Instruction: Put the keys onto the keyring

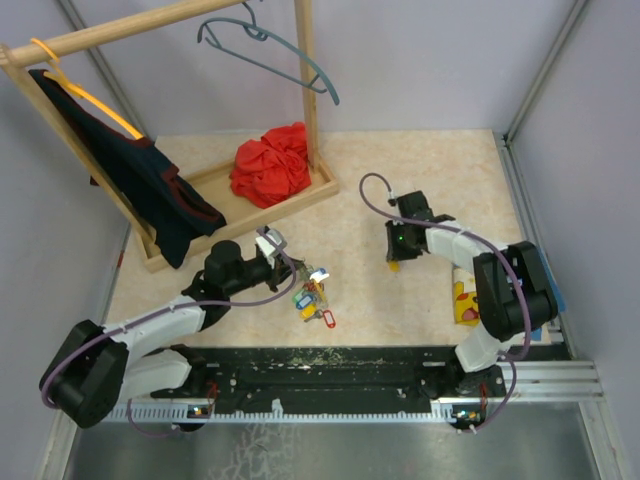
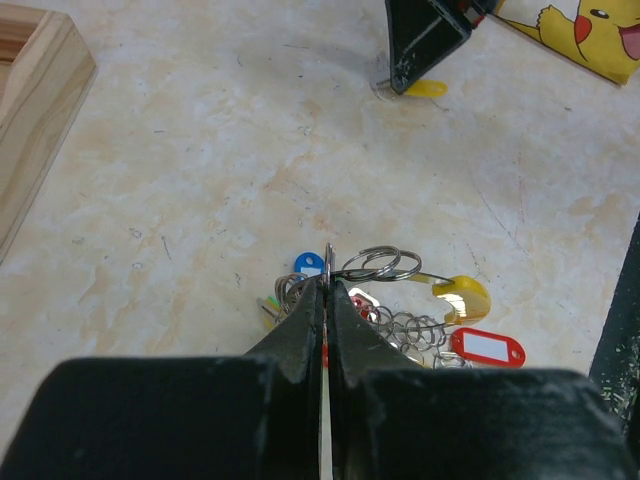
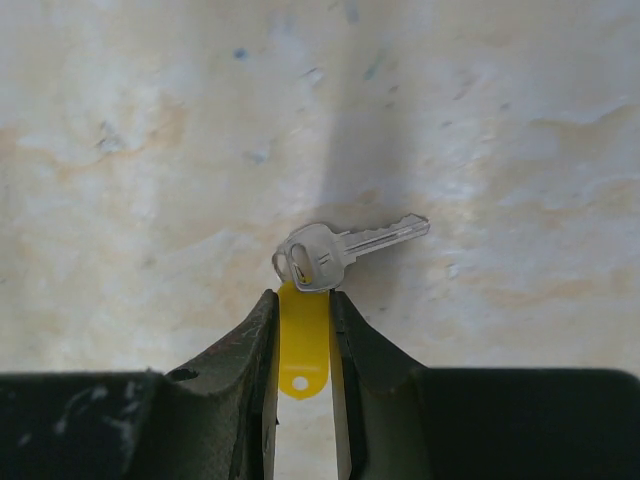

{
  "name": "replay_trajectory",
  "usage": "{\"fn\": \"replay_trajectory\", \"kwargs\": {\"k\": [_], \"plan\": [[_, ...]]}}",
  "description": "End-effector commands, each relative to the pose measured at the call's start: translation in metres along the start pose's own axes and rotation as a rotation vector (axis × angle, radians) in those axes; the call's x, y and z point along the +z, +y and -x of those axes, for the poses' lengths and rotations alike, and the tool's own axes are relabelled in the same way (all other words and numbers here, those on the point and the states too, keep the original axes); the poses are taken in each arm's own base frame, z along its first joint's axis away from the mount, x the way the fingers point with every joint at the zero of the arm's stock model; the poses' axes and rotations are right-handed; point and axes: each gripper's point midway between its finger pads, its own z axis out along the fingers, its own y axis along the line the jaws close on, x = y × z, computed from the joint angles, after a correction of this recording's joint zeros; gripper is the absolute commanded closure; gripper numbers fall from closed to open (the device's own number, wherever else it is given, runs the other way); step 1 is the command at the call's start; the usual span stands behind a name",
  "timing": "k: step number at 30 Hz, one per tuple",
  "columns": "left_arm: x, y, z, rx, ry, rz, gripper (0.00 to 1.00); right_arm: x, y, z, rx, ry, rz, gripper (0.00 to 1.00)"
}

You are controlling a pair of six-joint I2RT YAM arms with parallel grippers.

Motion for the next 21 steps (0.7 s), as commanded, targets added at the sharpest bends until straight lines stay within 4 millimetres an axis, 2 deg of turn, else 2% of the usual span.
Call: {"fn": "replay_trajectory", "kwargs": {"k": [1, 6, 10, 12, 17, 21], "plan": [[0.000, 0.005, 0.014, 0.026, -0.035, 0.017, 0.99, -0.022, 0.033, 0.000, -0.006, -0.060, 0.007, 0.80], [-0.001, 0.005, 0.016, 0.027, -0.039, 0.019, 0.99, -0.038, 0.051, -0.002, -0.094, -0.068, -0.023, 0.63], [-0.002, 0.006, 0.016, 0.027, -0.040, 0.026, 0.99, -0.054, 0.055, 0.005, -0.150, -0.096, -0.075, 0.57], [-0.001, 0.006, 0.016, 0.026, -0.040, 0.026, 0.99, -0.055, 0.053, 0.003, -0.163, -0.085, -0.088, 0.56], [-0.001, 0.006, 0.016, 0.028, -0.038, 0.025, 0.99, -0.055, 0.065, 0.004, -0.262, -0.107, -0.010, 0.57], [-0.001, 0.006, 0.015, 0.026, -0.033, 0.022, 0.99, -0.047, 0.071, -0.002, -0.309, -0.056, 0.032, 0.58]]}}
